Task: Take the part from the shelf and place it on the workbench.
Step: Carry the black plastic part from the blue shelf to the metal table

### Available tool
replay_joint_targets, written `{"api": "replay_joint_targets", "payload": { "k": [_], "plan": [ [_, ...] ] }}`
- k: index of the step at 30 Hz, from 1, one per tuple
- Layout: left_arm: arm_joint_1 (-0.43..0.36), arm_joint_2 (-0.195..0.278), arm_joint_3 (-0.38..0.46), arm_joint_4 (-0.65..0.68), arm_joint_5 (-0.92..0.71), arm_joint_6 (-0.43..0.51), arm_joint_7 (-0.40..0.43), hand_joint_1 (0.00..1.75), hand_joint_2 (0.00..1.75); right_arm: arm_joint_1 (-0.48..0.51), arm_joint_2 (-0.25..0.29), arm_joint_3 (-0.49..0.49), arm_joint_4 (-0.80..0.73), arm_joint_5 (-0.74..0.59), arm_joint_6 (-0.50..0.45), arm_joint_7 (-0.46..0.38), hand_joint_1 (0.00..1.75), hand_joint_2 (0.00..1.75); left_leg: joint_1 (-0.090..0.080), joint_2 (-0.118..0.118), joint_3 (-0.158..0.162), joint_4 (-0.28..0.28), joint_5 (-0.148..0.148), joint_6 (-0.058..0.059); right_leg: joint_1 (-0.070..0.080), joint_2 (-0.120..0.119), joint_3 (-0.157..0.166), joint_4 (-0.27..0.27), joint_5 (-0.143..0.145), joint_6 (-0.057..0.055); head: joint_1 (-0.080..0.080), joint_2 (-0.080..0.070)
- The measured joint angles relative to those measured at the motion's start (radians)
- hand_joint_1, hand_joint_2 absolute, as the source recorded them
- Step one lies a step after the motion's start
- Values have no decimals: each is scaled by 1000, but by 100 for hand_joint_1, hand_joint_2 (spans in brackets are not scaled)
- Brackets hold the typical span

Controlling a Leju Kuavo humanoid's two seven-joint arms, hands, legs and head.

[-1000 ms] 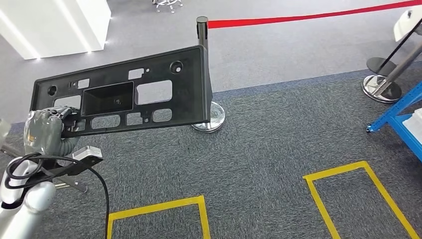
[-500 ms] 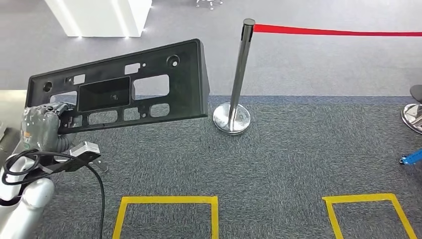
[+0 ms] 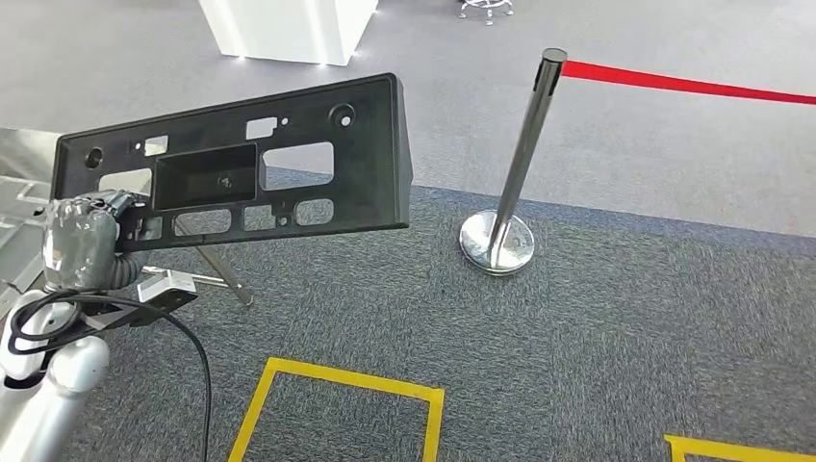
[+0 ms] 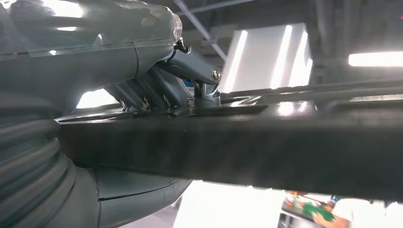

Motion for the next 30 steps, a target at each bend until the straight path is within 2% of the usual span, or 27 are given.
{"api": "replay_joint_targets", "payload": {
  "k": [1, 2, 3, 4, 5, 7, 8, 10, 11, 13, 14, 15, 16, 17, 18, 19, 20, 21, 22, 23, 24, 25, 26, 28, 29, 30],
  "plan": [
    [-3, -4, -4, 4, 0, 0, 0, 175, 175, 0, 1, 0, 0, 0, 0, 2, 0, 0, 1, 7, -23, 48, -15, -2, 2, -14, 1, 0, -2, -1, 0, 0],
    [-3, -7, -8, 7, -1, 0, 0, 175, 175, 0, 1, 0, 0, 0, 0, 3, 0, 0, 1, 10, -31, 64, -12, -3, 3, -27, 2, 0, -4, -2, 0, 0],
    [-4, -10, -11, 10, -1, 0, 0, 175, 175, 0, 2, 0, 0, 0, 0, 4, 0, 0, 2, 12, -20, 44, 8, -2, 4, -40, 4, 0, -6, -2, 0, 0],
    [-5, -11, -13, 13, -1, 0, 0, 175, 175, 0, 2, 0, 0, 0, 0, 4, 0, 0, 1, 19, 9, -12, 40, 0, 4, -52, 7, 0, -8, -1, 0, 0],
    [-8, -13, -14, 15, -1, 0, 0, 175, 175, 0, 3, 0, 0, 0, 0, 5, 0, 0, -1, 38, 46, -83, 72, 3, 5, -64, 10, 0, -11, 0, 0, 0],
    [-19, -16, -15, 17, -1, 0, 0, 175, 175, 0, 5, 0, 0, 0, 0, 8, 0, 0, -12, 76, 102, -191, 103, 16, 11, -85, 16, 1, -18, 8, 0, 0],
    [-24, -17, -16, 17, -1, 1, 0, 175, 175, 0, 6, 0, 0, 1, 0, 10, 0, 0, -17, 85, 111, -211, 102, 23, 14, -95, 18, 1, -20, 12, 0, 0],
    [-27, -19, -17, 17, 0, 1, 1, 175, 175, -2, 8, 0, 0, 3, 1, 11, 0, 0, -20, 66, 113, -219, 104, 36, 15, -117, 22, 0, -25, 21, 0, 0],
    [-27, -19, -17, 18, 2, 1, 2, 175, 175, -3, 9, 0, 0, 3, 1, 11, 0, 0, -18, 53, 115, -224, 106, 41, 13, -112, 23, 5, -31, 26, 0, 0],
    [-33, -20, -17, 19, 6, -1, 4, 175, 175, -4, 10, 0, 0, 4, 2, 9, 0, 0, -12, 31, 121, -235, 113, 52, 9, -66, -2, 64, -67, 34, 0, 0],
    [-36, -21, -18, 21, 8, -3, 6, 175, 175, -4, 10, 0, 0, 5, 2, 7, 0, 0, -12, 21, 121, -237, 113, 55, 7, -34, -31, 122, -95, 35, 0, 0],
    [-40, -22, -20, 23, 9, -5, 8, 175, 175, -3, 10, 0, 0, 7, 3, 5, 0, 0, -11, 10, 120, -237, 113, 58, 6, -14, -68, 190, -124, 35, 0, 0],
    [-41, -23, -21, 26, 12, -6, 10, 175, 175, -2, 11, 0, 0, 10, 4, 4, 0, 0, -12, -3, 120, -236, 113, 59, 6, -5, -101, 246, -141, 36, 0, 0],
    [-38, -24, -21, 28, 14, -6, 13, 175, 175, -2, 11, 0, 0, 14, 4, 3, 0, 0, -12, -17, 120, -235, 113, 59, 6, -2, -121, 273, -139, 36, 0, 0],
    [-34, -23, -21, 29, 17, -4, 15, 175, 175, -1, 10, 0, 0, 17, 5, 1, 0, 0, -11, -32, 120, -233, 112, 58, 4, 0, -124, 265, -120, 36, 0, 0],
    [-28, -21, -19, 29, 19, -2, 17, 175, 175, -1, 10, 0, 0, 21, 6, -1, 0, 0, -10, -46, 121, -230, 110, 56, 2, 7, -108, 219, -83, 37, 0, 0],
    [-22, -19, -17, 29, 20, 0, 18, 175, 175, 0, 8, 0, 0, 23, 6, -2, 0, 0, -8, -60, 120, -225, 107, 51, -3, 28, -83, 154, -43, 37, 0, 0],
    [-17, -17, -14, 28, 21, 2, 20, 175, 175, 1, 7, 1, 0, 25, 5, -3, 0, 0, -8, -73, 117, -217, 103, 46, -7, 56, -58, 95, -16, 38, 0, 0],
    [-13, -14, -11, 28, 22, 4, 21, 175, 175, 1, 6, 1, 0, 26, 5, -3, 0, 0, -8, -85, 113, -210, 100, 40, -10, 77, -40, 52, 2, 37, 0, 0],
    [-10, -11, -10, 26, 22, 5, 22, 175, 175, 2, 6, 1, 0, 26, 5, -3, 0, 0, -7, -96, 108, -206, 99, 34, -10, 90, -33, 33, 5, 35, 0, 0],
    [-7, -8, -8, 25, 22, 5, 23, 175, 175, 0, 6, 1, 0, 26, 5, -3, 0, 0, -5, -108, 104, -206, 100, 28, -7, 86, -31, 31, 2, 31, 0, 0],
    [-3, -4, -6, 24, 21, 5, 23, 175, 175, -1, 6, 1, 0, 26, 5, -3, 0, 0, -2, -119, 102, -208, 102, 23, -6, 72, -29, 30, 3, 24, 0, 0],
    [-1, 0, -5, 24, 21, 5, 24, 175, 175, -2, 5, 1, 0, 26, 4, -3, 0, 0, -1, -111, 100, -205, 100, 18, -5, 60, -26, 26, 4, 18, 0, 0],
    [-2, 6, -3, 23, 19, 3, 24, 175, 175, -2, 4, 1, 0, 24, 4, -1, 0, 0, -4, -56, 78, -156, 72, 10, -5, 34, -19, 17, 6, 6, 0, 0],
    [-4, 7, -3, 23, 19, 2, 25, 175, 175, -1, 3, 1, 0, 23, 4, 0, 0, 0, -5, -20, 53, -101, 45, 7, -3, 21, -16, 15, 6, 2, 0, 0],
    [-7, 8, -4, 24, 20, 0, 27, 175, 175, -1, 3, 1, 0, 22, 4, 2, 0, 0, -4, 0, 21, -33, 14, 5, -1, 8, -15, 14, 4, -1, 0, 0]
  ]
}}
